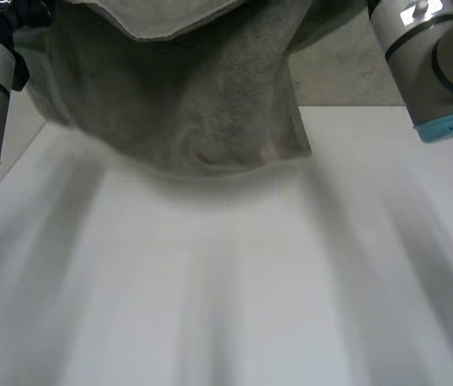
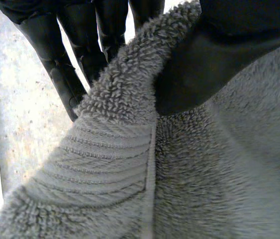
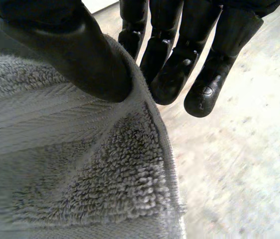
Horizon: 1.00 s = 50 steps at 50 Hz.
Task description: Fold the towel.
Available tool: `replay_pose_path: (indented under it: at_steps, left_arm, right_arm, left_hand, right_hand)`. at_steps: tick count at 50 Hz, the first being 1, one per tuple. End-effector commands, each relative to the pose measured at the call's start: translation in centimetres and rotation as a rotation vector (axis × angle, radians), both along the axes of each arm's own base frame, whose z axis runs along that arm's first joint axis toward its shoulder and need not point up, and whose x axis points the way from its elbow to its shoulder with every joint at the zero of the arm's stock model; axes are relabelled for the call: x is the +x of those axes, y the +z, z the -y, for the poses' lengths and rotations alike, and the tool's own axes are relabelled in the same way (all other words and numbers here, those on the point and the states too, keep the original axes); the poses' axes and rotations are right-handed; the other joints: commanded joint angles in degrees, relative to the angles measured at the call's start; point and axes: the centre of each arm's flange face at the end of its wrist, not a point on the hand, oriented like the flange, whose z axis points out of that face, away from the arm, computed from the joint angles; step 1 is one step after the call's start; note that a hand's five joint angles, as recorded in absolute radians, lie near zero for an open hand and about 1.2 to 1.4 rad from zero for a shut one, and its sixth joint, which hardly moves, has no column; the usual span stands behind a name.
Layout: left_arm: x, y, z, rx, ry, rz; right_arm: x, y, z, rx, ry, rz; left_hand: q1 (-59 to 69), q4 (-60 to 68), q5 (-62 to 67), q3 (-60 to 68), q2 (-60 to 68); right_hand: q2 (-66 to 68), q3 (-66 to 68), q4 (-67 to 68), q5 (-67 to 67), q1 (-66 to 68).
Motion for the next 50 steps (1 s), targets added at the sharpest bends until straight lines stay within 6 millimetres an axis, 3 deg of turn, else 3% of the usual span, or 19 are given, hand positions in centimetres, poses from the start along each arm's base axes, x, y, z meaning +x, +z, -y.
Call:
replay_pose_path:
  at_steps: [1, 3, 4, 5, 6, 8, 9, 11, 12, 16, 25, 33, 39, 42, 45, 50]
  left_arm:
    - [0.4, -4.8, -0.8, 0.148, -0.015, 0.019]
    - [1.1, -9.1, -1.6, 0.279, -0.011, 0.047]
    - [1.1, -9.1, -1.6, 0.28, -0.011, 0.047]
    - [1.7, -11.5, -2.2, 0.354, -0.014, 0.064]
    - [1.7, -11.6, -2.2, 0.355, -0.014, 0.064]
    - [3.1, -15.5, -3.6, 0.479, -0.021, 0.093]
    - [3.1, -15.5, -3.6, 0.48, -0.021, 0.093]
    - [4.1, -18.3, -4.9, 0.575, -0.049, 0.11]
    - [4.1, -18.3, -4.9, 0.575, -0.05, 0.11]
    - [4.0, -20.6, -5.8, 0.651, -0.104, 0.129]
    - [4.0, -22.7, -5.2, 0.657, -0.075, 0.256]
    - [4.3, -23.9, -4.8, 0.681, 0.008, 0.286]
    - [4.4, -24.2, -5.2, 0.698, 0.04, 0.286]
    - [3.8, -24.1, -6.0, 0.708, 0.035, 0.292]
    - [3.7, -24.3, -6.6, 0.726, 0.03, 0.296]
    - [3.9, -22.2, -9.0, 0.718, 0.026, 0.291]
  right_arm:
    - [-0.4, -7.6, -0.7, 0.356, 0.019, -0.204]
    - [-0.7, -11.8, -1.8, 0.491, 0.047, -0.349]
    - [-0.7, -11.9, -1.8, 0.491, 0.048, -0.35]
    - [-1.3, -13.6, -2.1, 0.537, 0.056, -0.41]
    - [-1.3, -13.6, -2.1, 0.537, 0.056, -0.41]
    - [-2.6, -16.3, -2.8, 0.592, 0.062, -0.496]
    - [-2.6, -16.4, -2.8, 0.592, 0.062, -0.496]
    - [-3.5, -18.2, -4.3, 0.65, 0.074, -0.544]
    - [-3.5, -18.2, -4.3, 0.65, 0.074, -0.544]
    - [-4.1, -19.5, -6.5, 0.71, 0.094, -0.568]
    - [-5.1, -19.3, -9.8, 0.711, 0.097, -0.549]
    - [-5.9, -20.4, -11.3, 0.723, 0.09, -0.543]
    - [-6.8, -21.0, -11.1, 0.746, 0.057, -0.515]
    - [-8.5, -21.5, -9.6, 0.802, 0.0, -0.41]
    - [-8.9, -21.5, -9.2, 0.821, -0.008, -0.37]
    - [-9.3, -21.9, -9.1, 0.857, -0.007, -0.33]
  left_hand:
    - [6.3, 1.9, 3.6, 3.2, 4.2]
    - [6.3, 1.9, 3.6, 3.2, 4.2]
    - [6.3, 1.9, 3.6, 3.2, 4.2]
    - [6.3, 1.9, 3.6, 3.2, 4.2]
    - [6.3, 1.9, 3.6, 3.2, 4.2]
    - [6.3, 1.9, 3.6, 3.2, 4.2]
    - [6.3, 1.9, 3.6, 3.2, 4.2]
    - [3.3, -1.1, 0.7, 0.2, 1.2]
    - [3.3, -1.1, 0.6, 0.2, 1.2]
    - [-13.1, -17.5, -15.8, -16.2, -15.3]
    - [-24.6, -29.0, -27.3, -27.7, -26.8]
    - [-29.8, -34.3, -32.5, -32.9, -32.0]
    - [-32.7, -37.1, -35.4, -35.8, -34.8]
    - [-32.9, -37.3, -35.5, -36.0, -35.0]
    - [-32.9, -37.3, -35.5, -36.0, -35.0]
    - [-41.4, -45.8, -44.1, -44.5, -43.6]
  right_hand:
    - [3.8, 3.3, 3.1, 3.1, 3.5]
    - [3.8, 3.3, 3.1, 3.1, 3.5]
    - [3.8, 3.3, 3.1, 3.1, 3.5]
    - [3.8, 3.3, 3.1, 3.1, 3.5]
    - [3.8, 3.3, 3.1, 3.1, 3.5]
    - [3.8, 3.3, 3.1, 3.1, 3.5]
    - [3.8, 3.3, 3.1, 3.1, 3.5]
    - [3.8, 3.3, 3.1, 3.1, 3.5]
    - [3.8, 3.3, 3.1, 3.1, 3.5]
    - [3.8, 3.3, 3.1, 3.1, 3.5]
    - [3.8, 3.3, 3.1, 3.1, 3.5]
    - [3.8, 3.3, 3.1, 3.1, 3.5]
    - [3.8, 3.3, 3.1, 3.1, 3.5]
    - [3.8, 3.3, 3.1, 3.1, 3.5]
    - [3.8, 3.3, 3.1, 3.1, 3.5]
    - [3.8, 3.3, 3.1, 3.1, 3.5]
